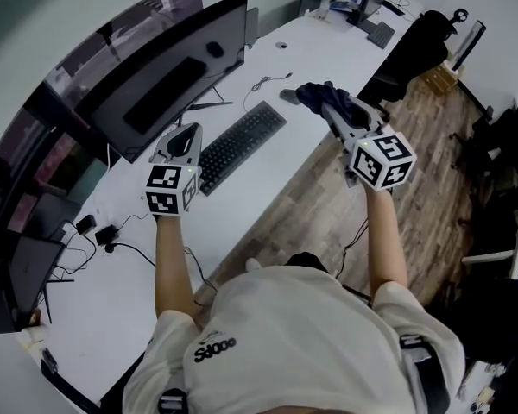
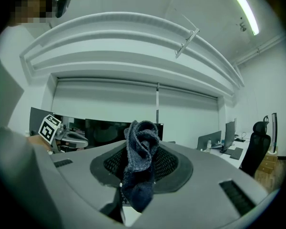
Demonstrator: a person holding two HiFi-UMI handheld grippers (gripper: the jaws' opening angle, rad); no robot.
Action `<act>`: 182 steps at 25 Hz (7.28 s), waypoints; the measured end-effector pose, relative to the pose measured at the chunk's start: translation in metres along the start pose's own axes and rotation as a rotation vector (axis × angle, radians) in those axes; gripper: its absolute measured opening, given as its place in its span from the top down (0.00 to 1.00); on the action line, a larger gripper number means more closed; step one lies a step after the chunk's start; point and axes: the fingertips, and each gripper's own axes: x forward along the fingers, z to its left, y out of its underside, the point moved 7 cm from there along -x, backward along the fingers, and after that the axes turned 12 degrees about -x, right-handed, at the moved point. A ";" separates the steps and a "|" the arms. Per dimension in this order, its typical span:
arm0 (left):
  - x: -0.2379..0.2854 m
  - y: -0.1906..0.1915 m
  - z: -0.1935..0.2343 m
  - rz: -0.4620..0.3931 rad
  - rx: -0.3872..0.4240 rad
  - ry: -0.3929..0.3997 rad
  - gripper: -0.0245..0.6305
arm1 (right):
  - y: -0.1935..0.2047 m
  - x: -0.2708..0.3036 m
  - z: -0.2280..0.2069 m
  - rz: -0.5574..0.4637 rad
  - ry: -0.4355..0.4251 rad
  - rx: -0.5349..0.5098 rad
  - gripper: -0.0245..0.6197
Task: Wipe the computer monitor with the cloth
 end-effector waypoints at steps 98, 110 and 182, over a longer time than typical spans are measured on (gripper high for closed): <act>-0.238 0.043 0.124 -0.010 -0.202 -0.818 0.93 | -0.147 0.376 0.258 -0.213 -0.723 0.018 0.80; -0.295 0.048 0.132 -0.033 -0.210 -0.844 0.93 | -0.172 0.357 0.346 -0.225 -0.817 0.009 0.80; -0.234 0.136 0.184 0.078 -0.326 -0.864 0.93 | 0.140 0.393 0.482 0.198 -0.863 -0.228 0.80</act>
